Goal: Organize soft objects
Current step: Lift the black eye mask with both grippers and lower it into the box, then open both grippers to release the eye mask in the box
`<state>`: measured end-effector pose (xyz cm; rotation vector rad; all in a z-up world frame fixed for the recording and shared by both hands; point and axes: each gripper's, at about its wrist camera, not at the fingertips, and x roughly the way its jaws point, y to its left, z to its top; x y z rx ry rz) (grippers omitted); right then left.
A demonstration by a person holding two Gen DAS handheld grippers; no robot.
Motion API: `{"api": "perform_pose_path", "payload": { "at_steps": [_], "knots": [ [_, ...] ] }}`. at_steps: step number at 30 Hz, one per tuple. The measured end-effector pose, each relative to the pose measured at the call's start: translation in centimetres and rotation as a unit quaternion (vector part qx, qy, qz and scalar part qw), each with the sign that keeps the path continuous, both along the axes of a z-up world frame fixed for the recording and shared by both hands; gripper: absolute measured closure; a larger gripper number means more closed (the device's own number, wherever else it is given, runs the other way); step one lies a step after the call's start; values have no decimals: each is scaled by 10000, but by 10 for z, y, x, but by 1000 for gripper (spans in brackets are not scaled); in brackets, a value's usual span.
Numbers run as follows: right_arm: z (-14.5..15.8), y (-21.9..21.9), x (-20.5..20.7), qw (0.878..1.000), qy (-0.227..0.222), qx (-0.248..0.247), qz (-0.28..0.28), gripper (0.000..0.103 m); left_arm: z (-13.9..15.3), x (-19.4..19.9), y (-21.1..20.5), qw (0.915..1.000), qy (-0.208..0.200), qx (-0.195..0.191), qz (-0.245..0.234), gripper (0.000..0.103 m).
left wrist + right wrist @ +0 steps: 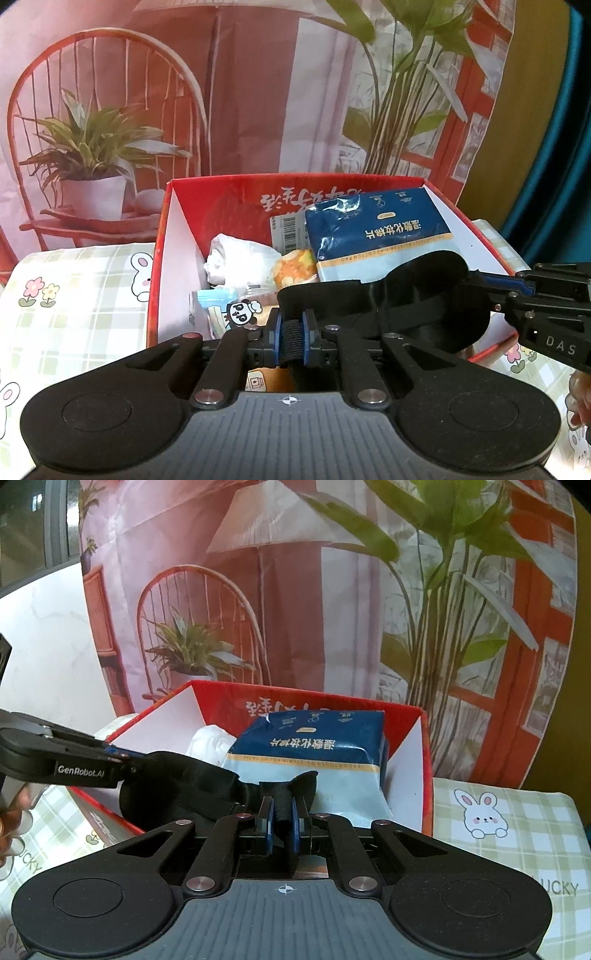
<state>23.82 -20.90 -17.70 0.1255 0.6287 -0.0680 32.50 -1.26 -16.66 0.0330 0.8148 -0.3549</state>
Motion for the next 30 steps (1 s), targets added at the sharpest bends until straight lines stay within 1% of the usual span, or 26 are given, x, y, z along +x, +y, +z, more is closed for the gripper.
{"api": "perform_pose_path", "payload": {
  "at_steps": [2,3,5,6,7,8,9,10,11,13,14,16,19,25,30],
  "knots": [
    [0,-2,-2,10000,1,-8,-52,94,2,0,1,10000,-8,-11,2,91],
    [0,-2,-3,9999,3,-41,-91,93,3,-1,0,10000,-25,8,6,87],
    [0,-3,-4,9998,13,-133,-152,87,6,-3,-1,10000,-70,43,-11,73],
    [1,-2,-5,9996,20,-198,-176,79,8,-5,-1,9999,-104,44,-15,57],
    [1,-2,-6,9995,22,-260,-180,73,10,-7,-2,9999,-149,40,-13,42],
    [1,-1,-8,9993,21,-321,-186,73,12,-9,-2,9998,-208,31,-10,37],
    [2,0,-9,9991,28,-372,-197,69,14,-11,-2,9997,-259,32,-13,29],
    [3,1,-10,9989,28,-416,-227,58,16,-14,-3,9995,-305,49,-24,23],
    [4,2,-11,9986,-1,-451,-261,51,17,-16,-3,9994,-332,68,-27,19],
    [7,4,-14,9983,-67,-491,-306,32,20,-19,-4,9992,-381,100,-13,7],
    [8,5,-15,9981,-89,-510,-325,29,22,-21,-4,9991,-412,121,10,5],
    [11,7,-17,9979,-116,-535,-333,14,25,-25,-4,9990,-432,144,37,4],
    [15,11,-21,9978,-189,-541,-340,0,27,-29,-2,9991,-381,148,66,3],
    [21,17,-31,9983,-214,-440,-327,0,30,-49,4,9993,-364,54,98,0],
    [19,27,-53,9988,-282,-273,-305,0,23,-79,10,9998,-161,-123,2,0]
  ]
}}
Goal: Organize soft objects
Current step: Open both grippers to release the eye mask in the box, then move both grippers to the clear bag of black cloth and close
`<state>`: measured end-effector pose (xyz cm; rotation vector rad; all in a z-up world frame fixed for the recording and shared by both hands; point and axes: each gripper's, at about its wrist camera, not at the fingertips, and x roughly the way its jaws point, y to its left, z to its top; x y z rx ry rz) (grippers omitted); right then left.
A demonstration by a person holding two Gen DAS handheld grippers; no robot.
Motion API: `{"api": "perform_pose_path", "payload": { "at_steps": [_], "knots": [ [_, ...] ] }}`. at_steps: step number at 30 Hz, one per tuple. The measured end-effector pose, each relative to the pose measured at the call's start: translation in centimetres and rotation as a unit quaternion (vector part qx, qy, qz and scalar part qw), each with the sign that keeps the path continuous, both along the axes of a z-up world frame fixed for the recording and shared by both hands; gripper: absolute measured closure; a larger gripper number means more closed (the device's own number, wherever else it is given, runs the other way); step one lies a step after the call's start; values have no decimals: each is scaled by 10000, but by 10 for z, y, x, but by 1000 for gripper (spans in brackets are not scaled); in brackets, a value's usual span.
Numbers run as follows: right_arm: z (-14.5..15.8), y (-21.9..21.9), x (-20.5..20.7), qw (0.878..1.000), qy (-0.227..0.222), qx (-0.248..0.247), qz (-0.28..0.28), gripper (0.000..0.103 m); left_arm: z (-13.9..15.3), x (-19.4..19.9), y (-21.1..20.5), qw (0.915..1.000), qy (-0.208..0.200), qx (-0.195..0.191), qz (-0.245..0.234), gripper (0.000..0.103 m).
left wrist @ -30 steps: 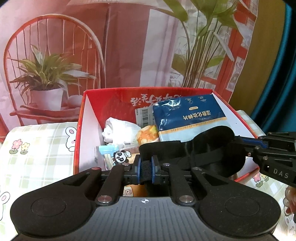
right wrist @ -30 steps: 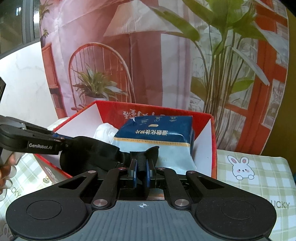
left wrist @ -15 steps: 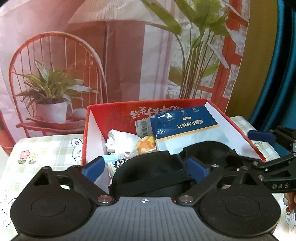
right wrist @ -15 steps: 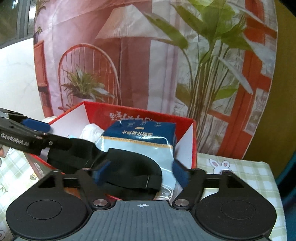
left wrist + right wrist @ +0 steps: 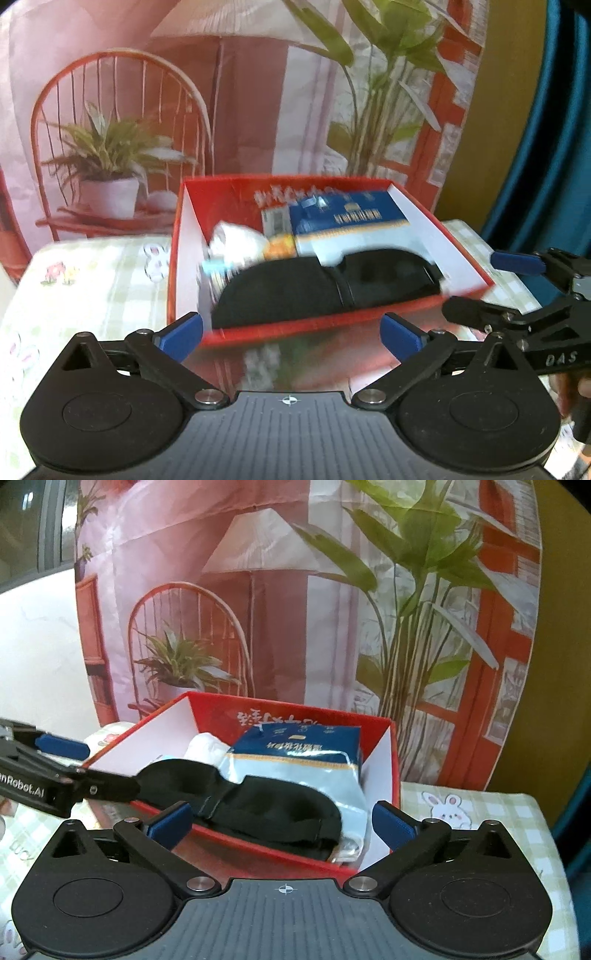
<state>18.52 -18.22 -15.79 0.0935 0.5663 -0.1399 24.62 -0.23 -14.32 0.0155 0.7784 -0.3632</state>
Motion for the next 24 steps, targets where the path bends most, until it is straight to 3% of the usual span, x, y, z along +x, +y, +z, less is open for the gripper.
{"api": "perform_pose_path", "payload": {
  "at_steps": [4,13,17,24],
  "knots": [
    [-15,6,-23,9997,105,208,40,0,-19,-24,5,9994,329,29,-49,0],
    [-74,22,-64,9934,961,617,114,1,-67,-65,25,9923,1201,-181,236,0],
    [-88,26,-76,9904,1193,681,141,1,-78,-74,31,9891,1404,-306,310,1],
    [-103,24,-75,9855,1440,876,216,1,-98,-86,38,9837,1677,-515,385,13]
  ]
}}
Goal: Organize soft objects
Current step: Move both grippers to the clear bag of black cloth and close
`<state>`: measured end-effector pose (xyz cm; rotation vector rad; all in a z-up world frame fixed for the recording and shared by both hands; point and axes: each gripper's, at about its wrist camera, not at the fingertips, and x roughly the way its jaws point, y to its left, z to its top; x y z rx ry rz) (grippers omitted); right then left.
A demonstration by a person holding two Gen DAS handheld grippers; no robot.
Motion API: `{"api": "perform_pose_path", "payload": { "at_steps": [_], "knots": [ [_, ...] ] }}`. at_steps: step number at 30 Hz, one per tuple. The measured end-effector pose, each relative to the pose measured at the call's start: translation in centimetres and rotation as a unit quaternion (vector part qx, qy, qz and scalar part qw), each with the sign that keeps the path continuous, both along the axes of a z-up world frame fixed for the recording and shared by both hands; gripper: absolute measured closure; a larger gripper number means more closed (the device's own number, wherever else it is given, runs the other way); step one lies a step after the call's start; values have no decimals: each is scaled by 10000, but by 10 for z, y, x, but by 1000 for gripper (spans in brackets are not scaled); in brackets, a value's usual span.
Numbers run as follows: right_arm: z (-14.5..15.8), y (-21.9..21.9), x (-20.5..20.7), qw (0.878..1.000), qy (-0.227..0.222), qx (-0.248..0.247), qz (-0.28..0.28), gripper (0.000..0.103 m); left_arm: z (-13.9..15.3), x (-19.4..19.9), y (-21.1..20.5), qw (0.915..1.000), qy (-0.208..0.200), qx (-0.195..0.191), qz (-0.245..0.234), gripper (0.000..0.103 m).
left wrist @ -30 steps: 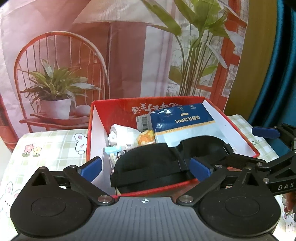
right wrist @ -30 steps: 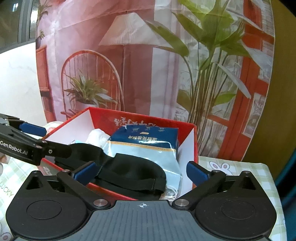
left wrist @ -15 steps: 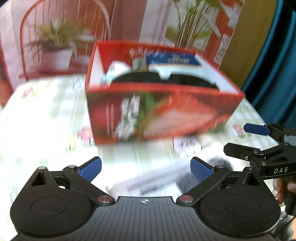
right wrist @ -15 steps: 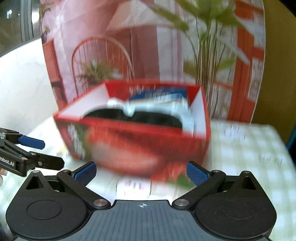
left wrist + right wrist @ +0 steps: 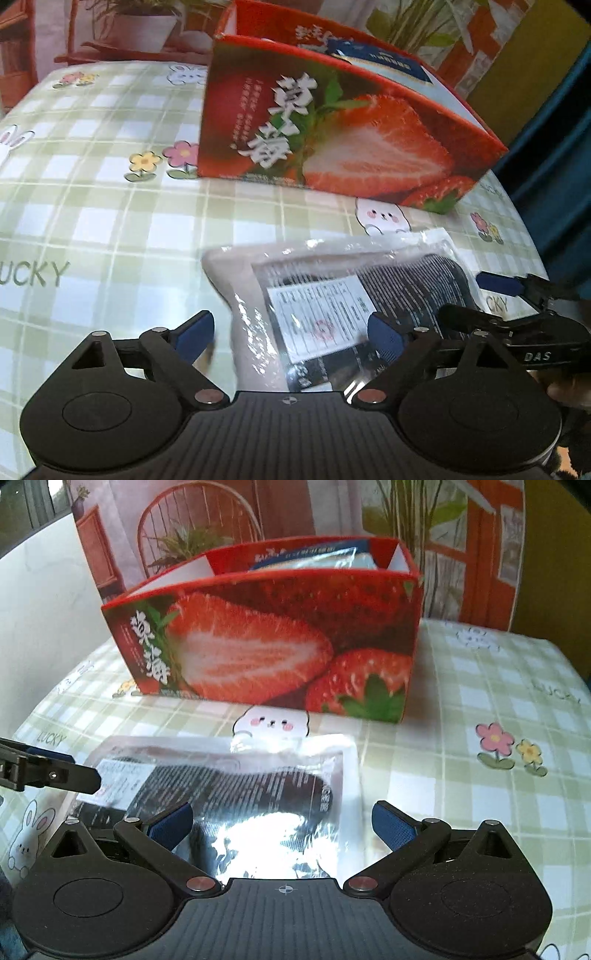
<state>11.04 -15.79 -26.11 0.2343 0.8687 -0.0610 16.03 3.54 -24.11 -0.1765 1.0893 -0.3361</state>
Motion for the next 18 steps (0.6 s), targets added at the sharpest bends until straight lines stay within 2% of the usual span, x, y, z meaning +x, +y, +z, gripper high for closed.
{"api": "perform_pose_path", "payload": {
  "at_steps": [5,11,14,18],
  "knots": [
    [-4,0,0,10000,72,58,-2,1,-7,-4,-7,9997,166,-151,-68,18],
    [-9,-5,0,9994,179,290,-28,1,-8,-4,-5,9996,169,-225,-25,18],
    [-10,-6,-1,9992,157,360,-60,0,-8,-3,-2,9993,165,-323,15,29],
    [-6,-9,-4,9986,141,505,-116,10,-5,-3,5,9988,127,-464,93,31]
  ]
}}
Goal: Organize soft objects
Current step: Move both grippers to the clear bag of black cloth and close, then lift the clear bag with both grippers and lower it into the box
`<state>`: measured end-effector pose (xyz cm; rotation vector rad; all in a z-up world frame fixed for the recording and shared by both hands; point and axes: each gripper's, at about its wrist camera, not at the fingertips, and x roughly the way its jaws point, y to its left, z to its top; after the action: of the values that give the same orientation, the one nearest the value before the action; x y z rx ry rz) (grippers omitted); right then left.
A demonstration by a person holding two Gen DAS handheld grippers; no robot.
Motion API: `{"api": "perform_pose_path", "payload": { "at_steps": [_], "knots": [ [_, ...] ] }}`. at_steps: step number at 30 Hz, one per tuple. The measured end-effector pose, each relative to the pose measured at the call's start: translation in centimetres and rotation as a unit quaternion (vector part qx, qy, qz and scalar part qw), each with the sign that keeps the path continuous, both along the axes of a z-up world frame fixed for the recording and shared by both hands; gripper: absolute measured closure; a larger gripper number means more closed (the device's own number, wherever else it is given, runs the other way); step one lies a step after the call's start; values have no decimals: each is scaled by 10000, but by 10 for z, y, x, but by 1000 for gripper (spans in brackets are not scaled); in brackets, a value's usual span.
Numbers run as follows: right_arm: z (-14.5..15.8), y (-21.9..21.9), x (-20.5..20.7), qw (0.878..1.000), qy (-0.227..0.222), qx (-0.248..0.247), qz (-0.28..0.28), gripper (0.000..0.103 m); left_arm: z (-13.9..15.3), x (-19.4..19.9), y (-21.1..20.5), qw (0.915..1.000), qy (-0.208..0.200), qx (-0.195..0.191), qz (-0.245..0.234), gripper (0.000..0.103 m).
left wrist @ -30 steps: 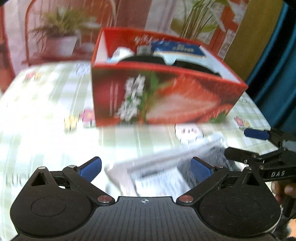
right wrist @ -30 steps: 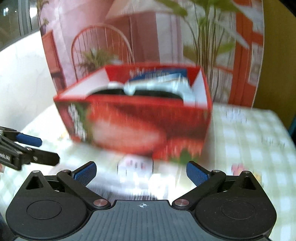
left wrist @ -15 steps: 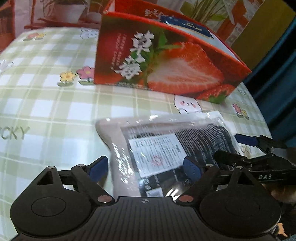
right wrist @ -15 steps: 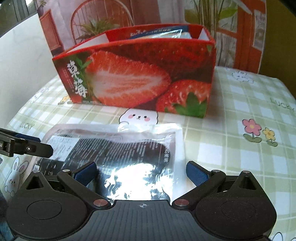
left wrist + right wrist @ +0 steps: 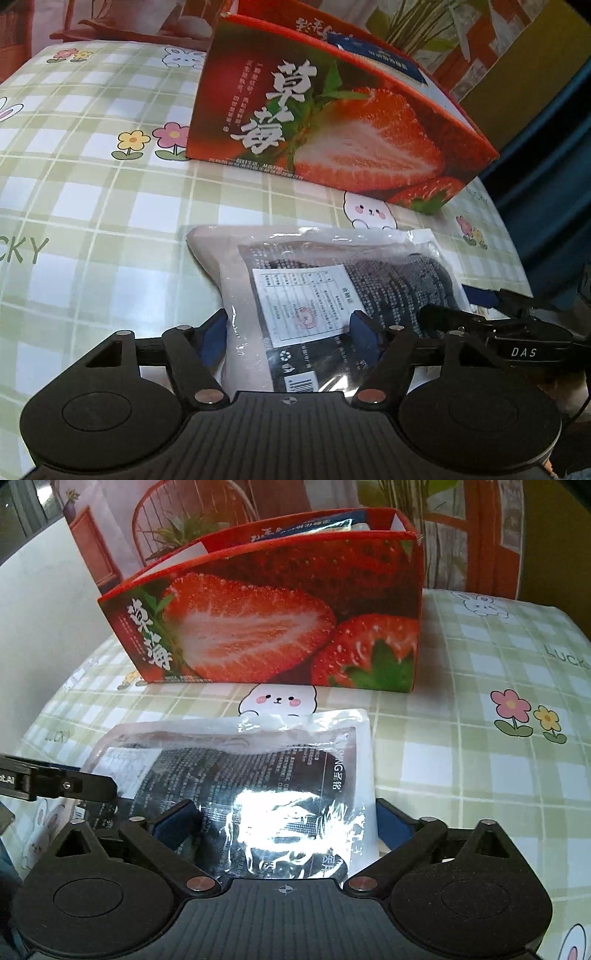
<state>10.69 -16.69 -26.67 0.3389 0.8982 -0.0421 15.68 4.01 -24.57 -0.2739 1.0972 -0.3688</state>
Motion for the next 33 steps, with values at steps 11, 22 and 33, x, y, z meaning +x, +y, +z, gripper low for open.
{"api": "perform_pose_path", "payload": {
  "at_steps": [11,22,33],
  "knots": [
    [19,-12,-11,9992,-304,252,-91,57,2,-2,14,9987,-31,-364,343,31],
    [63,-10,-8,9956,-939,63,25,63,51,1,25,9928,-891,-690,405,31],
    [136,-35,15,9815,-1890,-313,-39,63,144,40,0,9690,-2430,-442,13,31]
  ]
}}
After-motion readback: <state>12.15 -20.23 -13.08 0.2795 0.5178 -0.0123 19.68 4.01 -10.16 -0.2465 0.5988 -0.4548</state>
